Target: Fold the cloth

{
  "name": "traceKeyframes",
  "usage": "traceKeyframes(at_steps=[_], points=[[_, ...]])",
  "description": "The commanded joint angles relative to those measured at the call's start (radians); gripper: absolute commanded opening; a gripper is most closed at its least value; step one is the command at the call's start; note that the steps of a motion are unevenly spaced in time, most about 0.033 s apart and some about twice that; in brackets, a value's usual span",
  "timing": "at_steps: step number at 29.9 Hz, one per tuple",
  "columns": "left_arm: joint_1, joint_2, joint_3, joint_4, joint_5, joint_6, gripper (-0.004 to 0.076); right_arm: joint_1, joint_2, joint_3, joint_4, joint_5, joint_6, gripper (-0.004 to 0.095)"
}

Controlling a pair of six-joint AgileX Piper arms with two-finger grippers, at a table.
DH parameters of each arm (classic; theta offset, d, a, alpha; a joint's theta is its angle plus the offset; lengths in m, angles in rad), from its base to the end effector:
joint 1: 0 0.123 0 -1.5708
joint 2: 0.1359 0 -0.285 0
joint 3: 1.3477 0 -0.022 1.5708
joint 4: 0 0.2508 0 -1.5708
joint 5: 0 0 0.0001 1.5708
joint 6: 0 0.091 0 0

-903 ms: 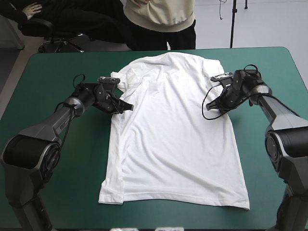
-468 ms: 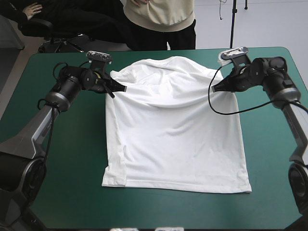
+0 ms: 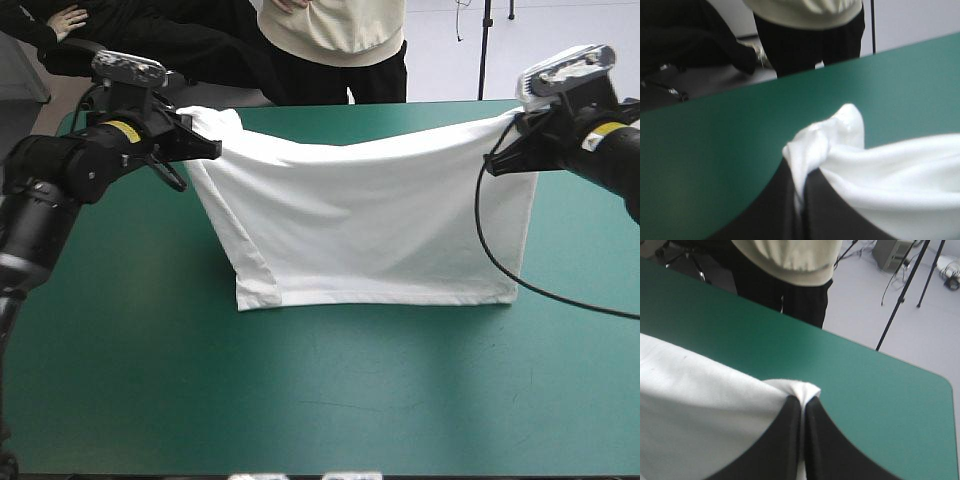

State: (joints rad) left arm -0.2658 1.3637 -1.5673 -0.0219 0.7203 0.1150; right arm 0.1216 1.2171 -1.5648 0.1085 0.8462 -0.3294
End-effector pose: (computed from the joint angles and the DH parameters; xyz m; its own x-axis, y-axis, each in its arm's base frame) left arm 0.2856 -0.0791 0.4623 -0.3727 0.2034 -0.9054 0.3135 0.9459 0.0835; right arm 0.2371 0.0364 0.4908 -0.3316 -0.2961 -0.8957 -0.2887 0.9358 -0.2024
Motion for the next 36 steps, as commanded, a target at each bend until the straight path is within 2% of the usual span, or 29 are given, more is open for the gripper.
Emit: traceKeyframes(at_steps=[1,8,14,19,23,28,32,34,36], points=[[-0.004,-0.128,-0.035,0.004,-0.099,-0.009,-0.0017,-0.009,-0.114,-0.026,-0.002,-0.082,-0.015,-0.0017],[-0.004,-0.265,-0.035,0.004,-0.003,-0.005,-0.0017,-0.009,-0.253,-0.026,-0.002,-0.013,-0.013,-0.0017],[-0.004,-0.246,-0.034,0.004,-0.017,0.021,-0.0017,-0.009,-0.230,-0.023,-0.009,-0.028,-0.015,-0.0018],[-0.004,-0.164,-0.034,0.004,-0.057,0.027,-0.0017,-0.009,-0.132,-0.023,-0.009,-0.044,-0.015,-0.0017],[-0.004,-0.096,-0.034,0.017,-0.263,0.049,-0.0017,-0.009,-0.040,-0.023,-0.009,-0.189,-0.023,-0.0017],[-0.004,-0.002,-0.034,0.094,-0.667,0.049,-0.0017,-0.009,0.066,-0.023,-0.009,-0.541,-0.079,-0.0018],[-0.004,0.075,-0.034,0.151,-0.991,0.058,-0.0017,-0.009,0.146,-0.023,-0.009,-0.865,-0.106,-0.0017],[-0.004,0.112,-0.034,0.154,-1.105,0.129,-0.0017,-0.009,0.173,-0.023,-0.009,-0.995,-0.106,-0.0017],[-0.004,0.146,-0.034,0.154,-1.163,0.223,-0.0017,-0.009,0.205,-0.023,-0.009,-1.105,-0.106,-0.0017]])
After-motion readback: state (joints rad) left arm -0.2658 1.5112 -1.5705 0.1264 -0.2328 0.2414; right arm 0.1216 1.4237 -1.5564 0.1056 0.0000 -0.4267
